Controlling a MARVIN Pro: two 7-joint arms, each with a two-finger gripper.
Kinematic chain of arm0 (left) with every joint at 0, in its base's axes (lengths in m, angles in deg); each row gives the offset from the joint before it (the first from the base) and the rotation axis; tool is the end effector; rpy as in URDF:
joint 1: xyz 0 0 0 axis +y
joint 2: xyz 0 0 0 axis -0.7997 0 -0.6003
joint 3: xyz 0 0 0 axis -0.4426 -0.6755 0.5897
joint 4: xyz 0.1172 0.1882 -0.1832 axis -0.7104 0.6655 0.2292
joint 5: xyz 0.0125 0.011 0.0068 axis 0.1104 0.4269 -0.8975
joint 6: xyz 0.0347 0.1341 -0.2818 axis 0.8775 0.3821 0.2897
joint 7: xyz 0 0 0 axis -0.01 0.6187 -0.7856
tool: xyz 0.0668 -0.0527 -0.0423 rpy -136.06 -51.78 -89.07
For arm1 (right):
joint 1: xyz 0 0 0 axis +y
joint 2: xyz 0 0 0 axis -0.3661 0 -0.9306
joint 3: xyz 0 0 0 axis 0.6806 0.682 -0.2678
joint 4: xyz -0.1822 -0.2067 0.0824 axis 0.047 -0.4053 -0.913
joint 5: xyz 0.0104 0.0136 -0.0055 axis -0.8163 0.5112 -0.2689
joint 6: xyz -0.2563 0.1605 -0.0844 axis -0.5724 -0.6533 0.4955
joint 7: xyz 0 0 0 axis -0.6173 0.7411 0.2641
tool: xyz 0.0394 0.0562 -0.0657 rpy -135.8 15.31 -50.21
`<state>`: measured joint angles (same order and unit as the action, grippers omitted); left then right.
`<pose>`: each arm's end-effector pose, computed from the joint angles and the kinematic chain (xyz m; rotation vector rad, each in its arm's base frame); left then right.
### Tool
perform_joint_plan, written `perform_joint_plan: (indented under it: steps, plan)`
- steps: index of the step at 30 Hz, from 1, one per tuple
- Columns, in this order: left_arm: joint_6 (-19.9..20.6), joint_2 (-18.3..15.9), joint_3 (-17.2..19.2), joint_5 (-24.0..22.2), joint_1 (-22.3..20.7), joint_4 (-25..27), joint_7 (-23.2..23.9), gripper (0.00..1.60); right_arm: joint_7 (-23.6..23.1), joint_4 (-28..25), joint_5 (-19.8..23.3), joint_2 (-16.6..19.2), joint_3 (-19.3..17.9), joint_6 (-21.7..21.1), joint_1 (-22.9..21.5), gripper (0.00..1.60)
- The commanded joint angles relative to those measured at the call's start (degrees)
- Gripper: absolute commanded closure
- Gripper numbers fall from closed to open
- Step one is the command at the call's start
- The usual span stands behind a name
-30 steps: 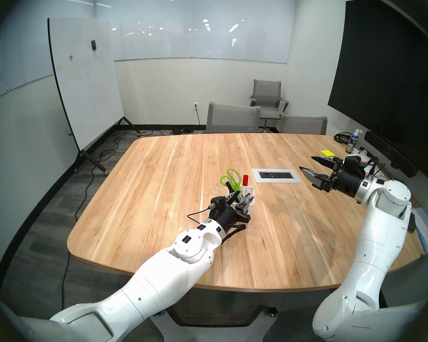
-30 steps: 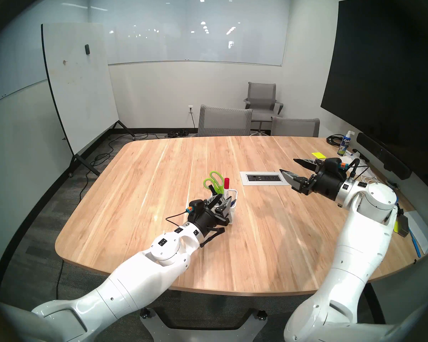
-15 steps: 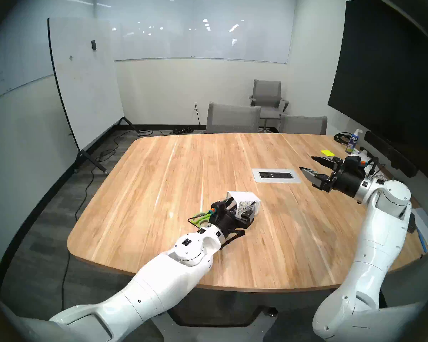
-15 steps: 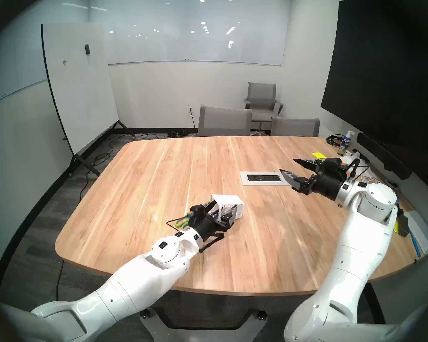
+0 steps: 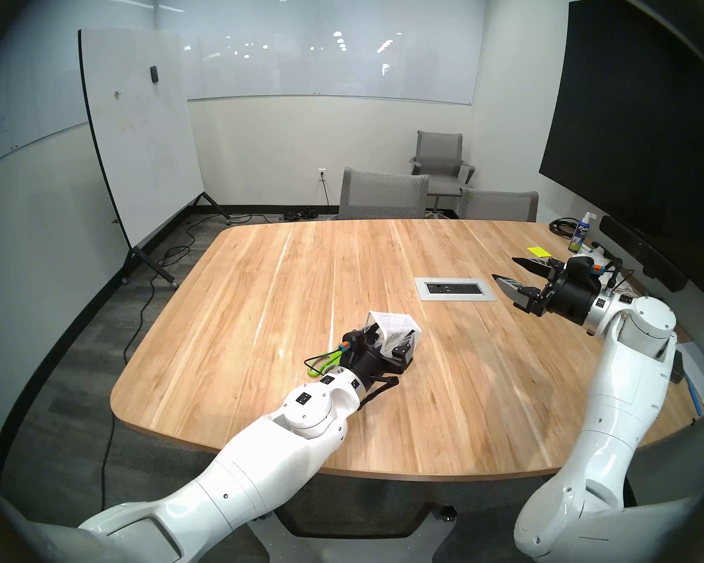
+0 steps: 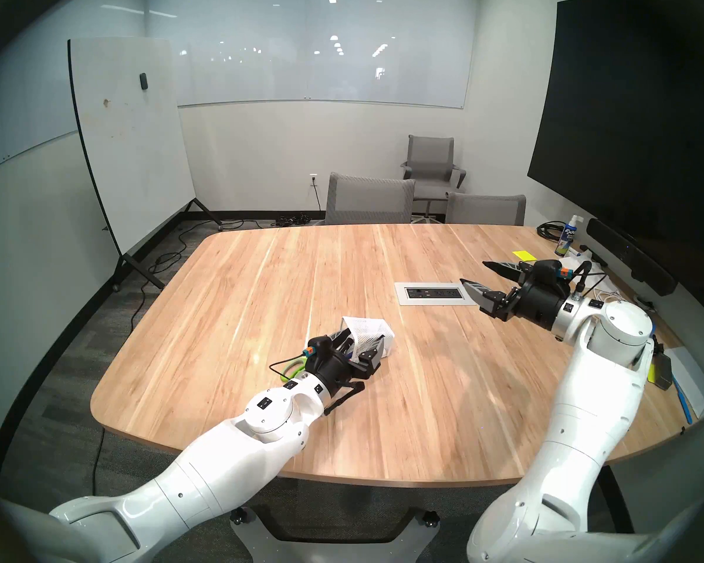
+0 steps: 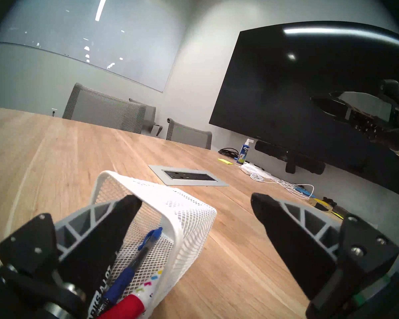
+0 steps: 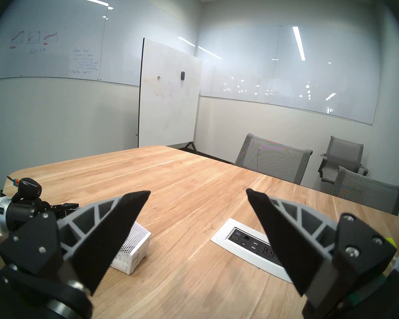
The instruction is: Place the pen, the marker, and the scissors into the pen holder
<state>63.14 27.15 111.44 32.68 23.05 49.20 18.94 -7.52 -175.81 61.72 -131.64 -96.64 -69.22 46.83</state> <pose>0.4037 -0.1723 -0.3369 1.7874 -0.2787 1.6777 0.4091 -0.1839 -0.1575 -1.9123 -0.8064 -1.8940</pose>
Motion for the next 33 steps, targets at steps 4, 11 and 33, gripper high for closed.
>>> perform_joint_plan:
  steps: [4, 11, 33]
  plan:
    - [-0.9, 0.0, 1.7, -2.1, 0.7, 2.7, 0.1, 0.0, -0.1, -0.7, 0.4, 0.0, 0.2, -0.1, -0.8, 0.0]
    - [0.4, -1.0, 1.7, -1.6, 0.2, 3.3, 0.1, 0.0, -0.1, -0.7, 0.4, 0.0, 0.2, -0.1, -0.8, 0.0]
    - [7.0, -2.5, 2.3, -1.3, -4.1, 1.0, 4.0, 1.6, -0.1, -0.7, 0.4, 0.0, 0.1, -0.1, -0.8, 0.0]
